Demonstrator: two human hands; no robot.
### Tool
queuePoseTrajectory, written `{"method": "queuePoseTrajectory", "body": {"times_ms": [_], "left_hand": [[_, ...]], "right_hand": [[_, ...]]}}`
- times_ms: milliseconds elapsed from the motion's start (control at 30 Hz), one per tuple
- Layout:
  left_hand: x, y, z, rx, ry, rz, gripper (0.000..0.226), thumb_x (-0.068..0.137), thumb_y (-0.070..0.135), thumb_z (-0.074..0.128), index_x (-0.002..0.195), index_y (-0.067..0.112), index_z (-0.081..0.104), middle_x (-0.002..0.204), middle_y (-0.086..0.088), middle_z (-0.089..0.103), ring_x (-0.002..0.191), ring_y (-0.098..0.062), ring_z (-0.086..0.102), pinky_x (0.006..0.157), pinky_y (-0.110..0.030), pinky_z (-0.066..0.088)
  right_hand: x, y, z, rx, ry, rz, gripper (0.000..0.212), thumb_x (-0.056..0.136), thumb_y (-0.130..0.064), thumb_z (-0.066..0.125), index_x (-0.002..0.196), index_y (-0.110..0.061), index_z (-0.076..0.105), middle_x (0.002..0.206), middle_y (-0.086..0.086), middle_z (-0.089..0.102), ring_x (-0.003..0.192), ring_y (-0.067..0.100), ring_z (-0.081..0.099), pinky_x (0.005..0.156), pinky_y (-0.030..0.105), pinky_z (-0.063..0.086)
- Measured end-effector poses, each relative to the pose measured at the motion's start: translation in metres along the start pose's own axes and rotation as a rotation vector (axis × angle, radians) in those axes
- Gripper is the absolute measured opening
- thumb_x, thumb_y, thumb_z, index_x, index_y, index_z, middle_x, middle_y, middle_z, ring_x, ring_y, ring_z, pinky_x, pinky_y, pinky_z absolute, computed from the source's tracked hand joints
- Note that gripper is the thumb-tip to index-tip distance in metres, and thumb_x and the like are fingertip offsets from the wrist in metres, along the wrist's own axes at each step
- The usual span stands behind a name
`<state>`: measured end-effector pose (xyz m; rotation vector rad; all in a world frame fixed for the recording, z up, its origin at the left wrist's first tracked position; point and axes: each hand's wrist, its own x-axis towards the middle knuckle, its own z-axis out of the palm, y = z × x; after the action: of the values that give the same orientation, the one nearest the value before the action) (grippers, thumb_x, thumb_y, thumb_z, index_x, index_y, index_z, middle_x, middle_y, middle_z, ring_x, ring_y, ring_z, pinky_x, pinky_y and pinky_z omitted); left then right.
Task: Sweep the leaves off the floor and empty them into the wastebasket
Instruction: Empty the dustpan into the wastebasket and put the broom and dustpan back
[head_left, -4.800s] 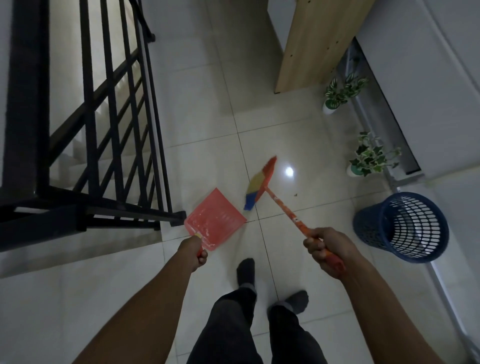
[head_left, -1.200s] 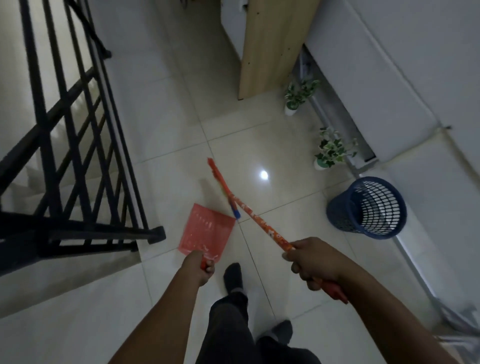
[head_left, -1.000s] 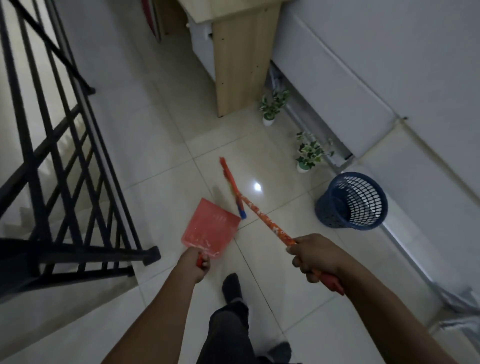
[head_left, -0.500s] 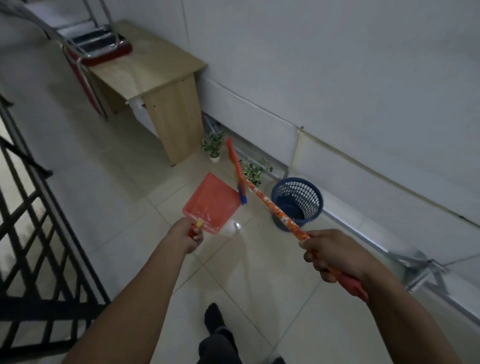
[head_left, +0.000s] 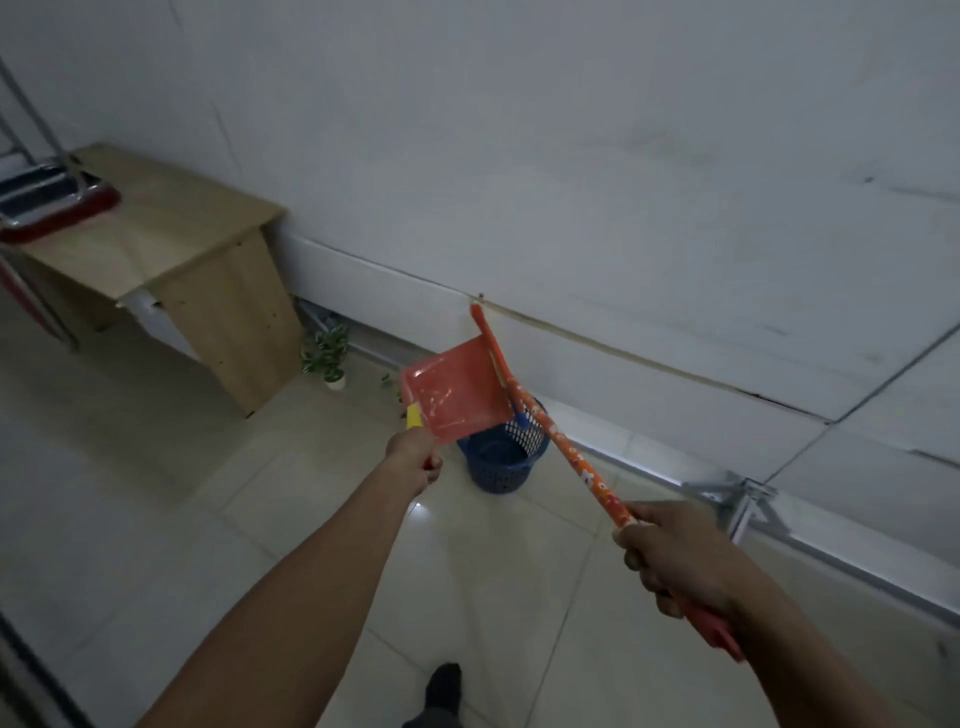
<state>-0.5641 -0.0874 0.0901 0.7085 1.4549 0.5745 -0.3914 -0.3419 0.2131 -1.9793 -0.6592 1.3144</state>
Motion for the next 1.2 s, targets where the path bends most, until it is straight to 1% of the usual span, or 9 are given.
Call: {"method": "queuePoseTrajectory", "body": {"times_ms": [100, 167, 233, 300, 533, 867, 1000, 1100, 1200], "left_hand": [[0.017, 0.001, 0.028, 0.205, 0.025, 0.074, 0.024, 0.093, 0.006, 0.035, 0.105, 0.008, 0.055, 0.066, -0.006, 0.042, 0.045, -0.015, 0.033, 0.04, -0.018, 0.025], [0.029, -0.003, 0.039, 0.441, 0.051, 0.166, 0.031, 0.093, 0.009, 0.036, 0.119, 0.007, 0.052, 0.076, -0.012, 0.053, 0.053, -0.022, 0.046, 0.044, -0.023, 0.033], [0.038, -0.011, 0.044, 0.758, 0.061, 0.252, 0.04, 0.095, 0.015, 0.041, 0.134, 0.004, 0.042, 0.106, -0.019, 0.061, 0.082, -0.032, 0.061, 0.06, -0.033, 0.047], [0.046, -0.023, 0.042, 1.007, 0.039, 0.315, 0.048, 0.097, 0.018, 0.043, 0.143, 0.008, 0.031, 0.125, -0.021, 0.058, 0.106, -0.036, 0.06, 0.08, -0.038, 0.05], [0.07, -0.037, 0.05, 1.367, -0.019, 0.437, 0.071, 0.096, 0.014, 0.049, 0.155, 0.011, 0.009, 0.133, -0.021, 0.051, 0.116, -0.035, 0.057, 0.09, -0.042, 0.048], [0.08, -0.024, 0.054, 1.326, -0.094, 0.455, 0.068, 0.096, 0.013, 0.046, 0.155, 0.009, 0.013, 0.136, -0.021, 0.05, 0.118, -0.036, 0.055, 0.092, -0.042, 0.046], [0.068, -0.012, 0.071, 1.072, -0.079, 0.428, 0.046, 0.092, 0.013, 0.047, 0.137, 0.01, 0.037, 0.114, -0.018, 0.061, 0.097, -0.036, 0.061, 0.074, -0.037, 0.049], [0.051, -0.009, 0.089, 0.894, -0.071, 0.295, 0.043, 0.089, 0.013, 0.049, 0.131, 0.009, 0.042, 0.092, -0.009, 0.056, 0.084, -0.032, 0.06, 0.067, -0.036, 0.05], [0.043, -0.004, 0.103, 0.783, -0.051, 0.226, 0.041, 0.087, 0.017, 0.047, 0.126, 0.006, 0.048, 0.093, -0.016, 0.063, 0.087, -0.038, 0.066, 0.068, -0.044, 0.055]], "right_hand": [[0.002, 0.01, -0.008, 0.025, 0.048, 0.032, 0.012, 0.086, -0.003, 0.049, 0.082, -0.005, 0.06, 0.06, 0.008, 0.043, 0.039, 0.013, 0.033, 0.038, 0.02, 0.03], [0.004, 0.015, -0.012, 0.023, 0.086, 0.058, 0.012, 0.086, -0.003, 0.049, 0.081, -0.005, 0.06, 0.06, 0.008, 0.043, 0.039, 0.014, 0.033, 0.038, 0.02, 0.031], [0.004, 0.022, -0.014, 0.006, 0.118, 0.08, 0.012, 0.085, -0.003, 0.049, 0.078, -0.005, 0.058, 0.06, 0.008, 0.042, 0.039, 0.016, 0.032, 0.038, 0.021, 0.03], [0.002, 0.027, -0.015, -0.01, 0.151, 0.085, 0.015, 0.084, -0.003, 0.05, 0.072, -0.01, 0.055, 0.058, 0.008, 0.041, 0.04, 0.015, 0.031, 0.039, 0.021, 0.028], [0.01, 0.029, -0.005, 0.048, 0.178, 0.171, 0.012, 0.083, -0.004, 0.051, 0.086, -0.002, 0.062, 0.059, 0.007, 0.041, 0.042, 0.017, 0.029, 0.04, 0.02, 0.027], [0.028, 0.02, 0.005, 0.055, 0.254, 0.174, 0.022, 0.081, -0.006, 0.049, 0.092, -0.012, 0.068, 0.054, 0.004, 0.044, 0.038, 0.016, 0.033, 0.038, 0.022, 0.032], [0.037, 0.016, 0.006, -0.003, 0.297, 0.173, 0.022, 0.08, -0.009, 0.05, 0.094, -0.014, 0.066, 0.055, 0.005, 0.05, 0.035, 0.016, 0.039, 0.037, 0.023, 0.037], [0.038, 0.012, 0.002, -0.074, 0.327, 0.163, 0.021, 0.08, -0.01, 0.049, 0.093, -0.017, 0.064, 0.058, 0.007, 0.056, 0.034, 0.017, 0.044, 0.037, 0.024, 0.041], [0.035, 0.011, -0.01, -0.132, 0.353, 0.145, 0.018, 0.079, -0.011, 0.05, 0.09, -0.014, 0.064, 0.056, 0.006, 0.057, 0.035, 0.018, 0.046, 0.036, 0.024, 0.041]]}}
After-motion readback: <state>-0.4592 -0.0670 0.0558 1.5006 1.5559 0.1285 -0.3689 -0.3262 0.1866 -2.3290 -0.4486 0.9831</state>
